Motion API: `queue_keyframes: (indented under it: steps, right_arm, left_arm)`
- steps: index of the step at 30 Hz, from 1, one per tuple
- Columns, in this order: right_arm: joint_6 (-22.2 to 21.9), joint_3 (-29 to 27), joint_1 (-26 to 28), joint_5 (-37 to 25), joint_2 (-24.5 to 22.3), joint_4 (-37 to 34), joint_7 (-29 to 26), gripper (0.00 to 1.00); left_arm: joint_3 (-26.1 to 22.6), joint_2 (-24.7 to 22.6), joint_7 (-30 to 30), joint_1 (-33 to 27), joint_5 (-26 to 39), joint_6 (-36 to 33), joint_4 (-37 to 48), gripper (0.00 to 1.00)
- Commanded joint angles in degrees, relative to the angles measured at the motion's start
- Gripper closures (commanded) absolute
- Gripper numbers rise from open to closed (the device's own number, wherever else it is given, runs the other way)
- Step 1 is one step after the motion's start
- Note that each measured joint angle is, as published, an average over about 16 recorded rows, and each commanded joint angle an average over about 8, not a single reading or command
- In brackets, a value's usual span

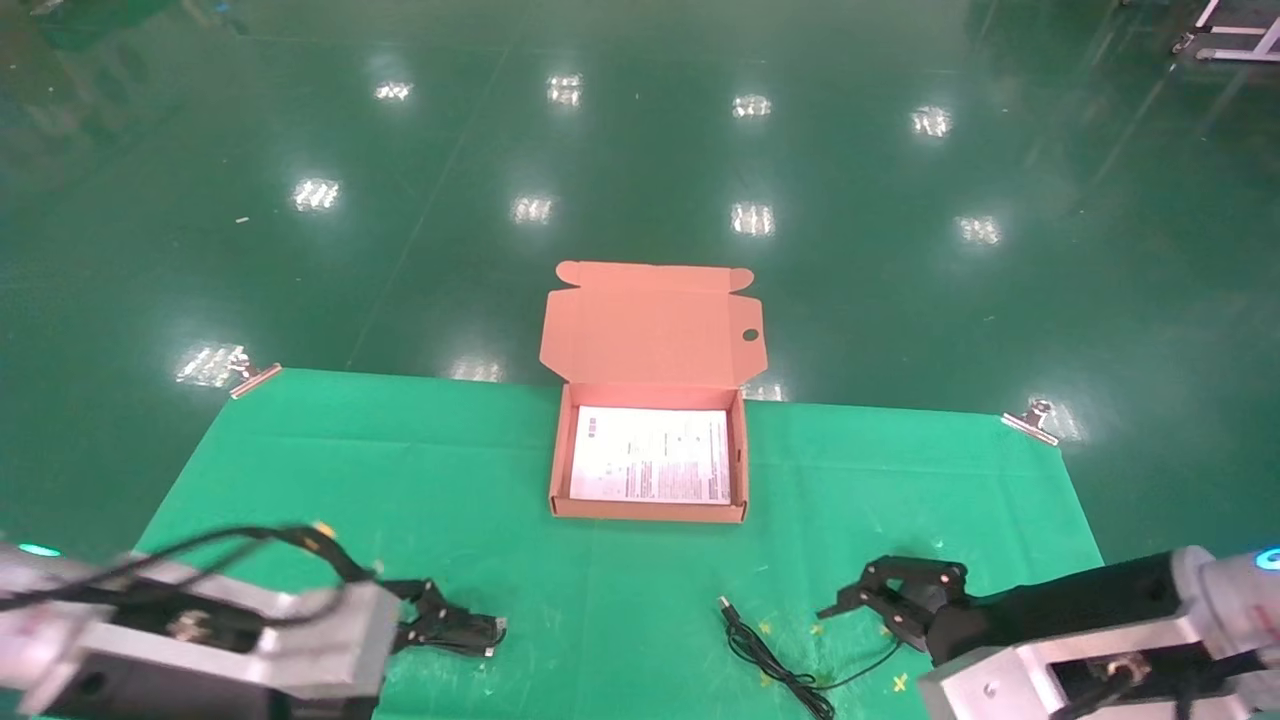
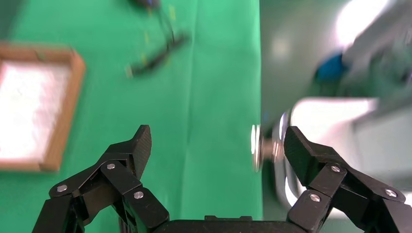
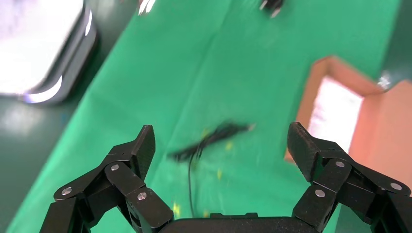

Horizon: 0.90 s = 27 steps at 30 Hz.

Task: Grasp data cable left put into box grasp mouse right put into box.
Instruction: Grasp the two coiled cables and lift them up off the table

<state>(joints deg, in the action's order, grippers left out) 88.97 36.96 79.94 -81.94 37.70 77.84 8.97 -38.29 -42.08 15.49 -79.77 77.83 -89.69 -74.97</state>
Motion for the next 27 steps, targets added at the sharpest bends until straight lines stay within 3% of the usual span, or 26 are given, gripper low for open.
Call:
queue_keyframes:
  steps: [1,7,12,21,27]
  right_arm:
    - [-0.21,2.53,1.09,-3.02,0.60,0.05,2.03,0.00]
    - [-1.63,6.68,-0.35,-5.77,1.35,-0.23,4.20,0.00]
    - [-5.57,8.74,-1.88,-11.18,2.65,-0.39,3.19,0.00]
    - [-15.88,11.09,-4.64,-25.34,6.95,-0.34,-5.80,0.00]
    - [-19.53,12.28,-6.57,-31.81,9.78,-0.99,-12.28,0.00]
  left_arm:
    - [-2.94,-1.15,-0.51,-2.04,4.17,0.04,-0.14,0.00]
    - [-8.33,-4.70,0.69,-4.08,14.66,2.06,1.14,0.00]
    - [-10.55,-7.62,2.01,-3.82,20.80,5.25,4.49,0.00]
    - [-11.91,-12.02,2.32,-2.77,25.26,10.37,14.19,0.00]
    - [-12.25,-14.27,1.52,-2.31,26.67,13.32,20.62,0.00]
